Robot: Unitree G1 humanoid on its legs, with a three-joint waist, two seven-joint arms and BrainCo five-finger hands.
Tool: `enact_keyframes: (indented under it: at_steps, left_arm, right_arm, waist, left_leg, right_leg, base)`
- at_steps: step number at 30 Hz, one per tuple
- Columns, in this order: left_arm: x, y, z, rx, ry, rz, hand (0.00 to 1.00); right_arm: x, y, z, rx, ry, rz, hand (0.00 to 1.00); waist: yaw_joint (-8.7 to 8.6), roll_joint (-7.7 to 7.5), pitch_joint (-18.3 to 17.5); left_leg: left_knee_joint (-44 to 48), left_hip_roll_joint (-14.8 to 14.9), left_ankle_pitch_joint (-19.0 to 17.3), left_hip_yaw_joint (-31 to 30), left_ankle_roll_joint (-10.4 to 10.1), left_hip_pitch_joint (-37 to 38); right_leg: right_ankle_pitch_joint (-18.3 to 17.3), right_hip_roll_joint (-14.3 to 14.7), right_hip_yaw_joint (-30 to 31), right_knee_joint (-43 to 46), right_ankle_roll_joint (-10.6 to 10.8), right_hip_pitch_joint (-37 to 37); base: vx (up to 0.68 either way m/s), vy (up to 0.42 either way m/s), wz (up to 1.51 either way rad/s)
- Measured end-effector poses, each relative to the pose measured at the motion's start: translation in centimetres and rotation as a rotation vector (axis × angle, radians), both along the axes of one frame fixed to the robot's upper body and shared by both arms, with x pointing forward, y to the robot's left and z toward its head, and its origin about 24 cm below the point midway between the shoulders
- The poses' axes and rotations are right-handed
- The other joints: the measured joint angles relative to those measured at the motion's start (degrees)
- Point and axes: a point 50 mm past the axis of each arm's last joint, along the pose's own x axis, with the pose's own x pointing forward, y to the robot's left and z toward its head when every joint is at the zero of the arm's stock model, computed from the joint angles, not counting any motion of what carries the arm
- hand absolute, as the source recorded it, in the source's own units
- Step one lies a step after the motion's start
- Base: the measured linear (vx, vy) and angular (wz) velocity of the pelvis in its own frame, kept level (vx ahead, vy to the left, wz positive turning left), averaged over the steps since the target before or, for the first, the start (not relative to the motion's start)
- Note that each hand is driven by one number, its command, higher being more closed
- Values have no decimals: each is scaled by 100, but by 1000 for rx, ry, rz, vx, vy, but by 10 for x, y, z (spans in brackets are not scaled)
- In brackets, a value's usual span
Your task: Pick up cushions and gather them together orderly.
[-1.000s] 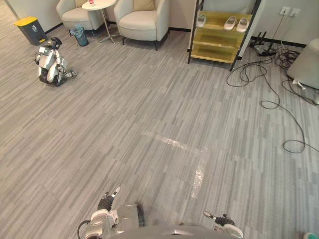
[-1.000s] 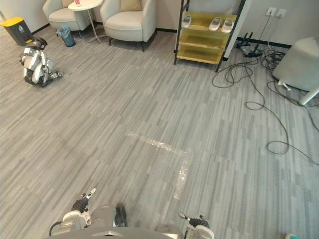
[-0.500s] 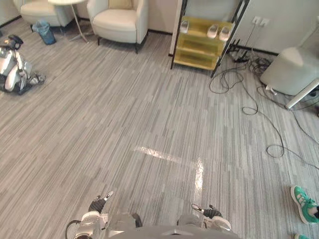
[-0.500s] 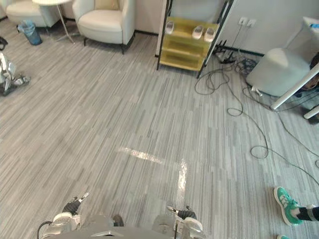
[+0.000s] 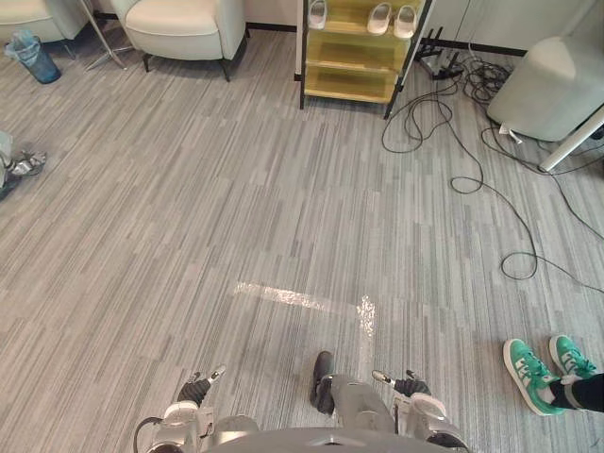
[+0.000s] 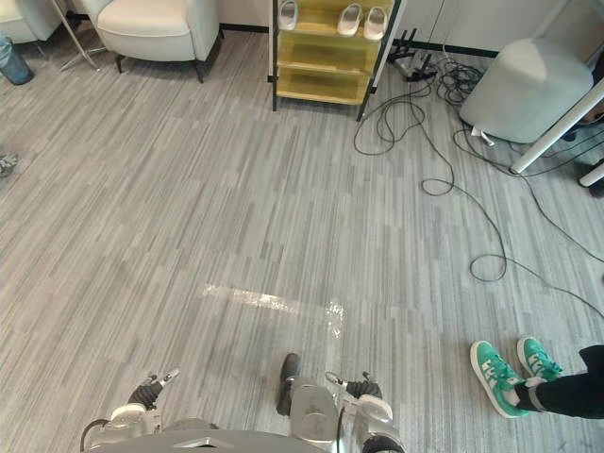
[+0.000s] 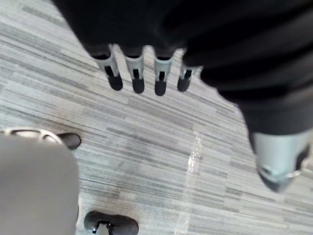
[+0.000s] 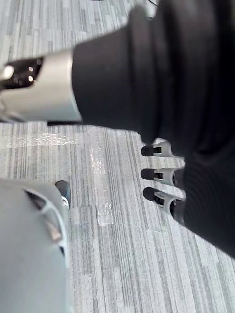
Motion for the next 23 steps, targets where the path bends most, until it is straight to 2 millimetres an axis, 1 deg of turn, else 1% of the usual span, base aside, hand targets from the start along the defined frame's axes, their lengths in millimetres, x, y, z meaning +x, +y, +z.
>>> enact_keyframes:
  at_steps: [1,2,3,5,6,7,8,9,11,12,13,14,15,16,17,19,21,23]
  left_arm:
    - [2,-1,1,-3,-7,-1,0]
    - [4,-4,1,-10,-17,-1,0]
    - [7,-6,3,-13,-33,-2,0]
    - [9,-14,3,-34,-40,1,0]
    - [11,-18,4,-44,-53,-1,0]
    - [12,-20,4,-49,-57,0,0]
    - [12,-20,5,-51,-64,-1,0]
    - [14,-20,5,-52,-71,-1,0]
    - [15,-20,6,-52,-77,-1,0]
    - [15,-22,6,-57,-77,1,0]
    - [13,-25,5,-66,-76,12,0]
    - [13,-22,5,-57,-73,12,0]
    - [10,-15,4,-40,-65,17,0]
    - [13,-10,6,-26,-79,15,0]
    - [13,-9,7,-22,-78,14,0]
    - [13,-8,6,-21,-74,14,0]
    - [11,-9,5,-21,-67,11,0]
    - [11,-9,5,-22,-66,9,0]
  right_arm:
    - [-4,-1,-1,-1,9,-4,0]
    - [-8,-2,-2,-5,17,-6,0]
    - [-11,-5,-2,-12,25,-8,0]
    - [-17,-8,-3,-21,38,-10,0]
    - [-19,-9,-3,-23,42,-13,0]
    - [-20,-9,-3,-24,44,-14,0]
    - [-21,-10,-3,-27,50,-18,0]
    - [-24,-10,-4,-30,56,-24,0]
    - [-26,-10,-4,-28,56,-34,0]
    - [-29,-13,-4,-36,58,-39,0]
    - [-32,-16,-3,-46,61,-40,0]
    - [-33,-13,-4,-38,61,-38,0]
    - [-35,-5,-6,-18,64,-39,0]
    - [-37,-1,-8,-7,73,-42,0]
    - [-37,0,-8,-2,74,-41,0]
    - [-35,3,-8,2,64,-40,0]
    - [-33,3,-8,3,60,-38,0]
    - [-33,3,-8,2,59,-37,0]
  waist:
    - [5,-3,-4]
    - [8,12,-13]
    - [28,78,-38]
    - [73,121,-66]
    - [96,135,-76]
    - [100,137,-78]
    - [131,139,-83]
    - [187,119,-85]
    - [197,112,-84]
    - [200,153,-111]
    - [241,182,-176]
    - [220,105,-231]
    - [206,-102,-309]
    - [256,-230,-278]
    - [275,-262,-296]
    - [265,-296,-321]
    - [262,-298,-330]
    - [268,-287,-335]
  left_leg:
    - [642,115,-48,-48,-78,-219]
    - [1353,236,-47,-132,-107,-482]
    - [2408,468,19,-217,-237,-899]
    - [3341,628,-37,-275,-243,-1248]
    - [3615,627,-169,-252,-217,-1434]
    - [3673,614,-240,-243,-206,-1514]
    - [3570,552,-402,-249,-153,-1683]
    - [3105,463,-479,-248,-115,-1839]
    - [2401,355,-487,-300,-76,-2003]
    - [1281,156,-178,-611,-85,-2048]
    - [973,-8,390,-641,18,-1903]
    - [839,-129,396,-603,9,-1853]
    - [740,-345,463,-510,80,-1814]
    - [839,-441,457,-530,84,-1820]
    - [852,-476,444,-549,106,-1808]
    - [832,-528,381,-576,212,-1733]
    - [718,-594,373,-570,228,-1662]
    - [608,-596,378,-571,233,-1630]
  right_leg:
    - [-52,26,0,-77,-8,146]
    - [-68,66,12,-180,-13,302]
    - [-82,158,47,-343,-35,521]
    - [-112,229,166,-475,-89,767]
    - [-124,217,256,-512,-106,895]
    - [-127,208,300,-541,-103,970]
    - [-141,154,397,-595,-76,1118]
    - [-140,29,494,-595,38,1207]
    - [-195,-123,618,-583,192,1263]
    - [-300,-262,752,-461,424,1236]
    - [-339,-336,949,-342,645,1202]
    - [-319,-429,1007,-404,658,1211]
    - [-257,-613,1039,-634,733,1261]
    - [-183,-687,1115,-807,702,1362]
    - [-133,-706,1144,-883,680,1396]
    - [-58,-729,1150,-979,702,1479]
    - [-48,-752,1190,-1044,690,1504]
    - [-46,-727,1291,-1106,693,1487]
  base:
    - [214,-147,2]
    - [228,-91,-7]
    - [205,-33,-12]
    - [224,51,-24]
    - [240,97,-26]
    - [239,127,-34]
    - [224,170,-48]
    - [211,190,-54]
    - [193,264,-35]
    - [231,359,-41]
    - [203,305,-34]
    - [228,273,-18]
    - [279,253,-5]
    - [264,219,-12]
    - [200,139,-17]
    - [109,67,-10]
    - [78,43,-7]
    - [23,-3,-8]
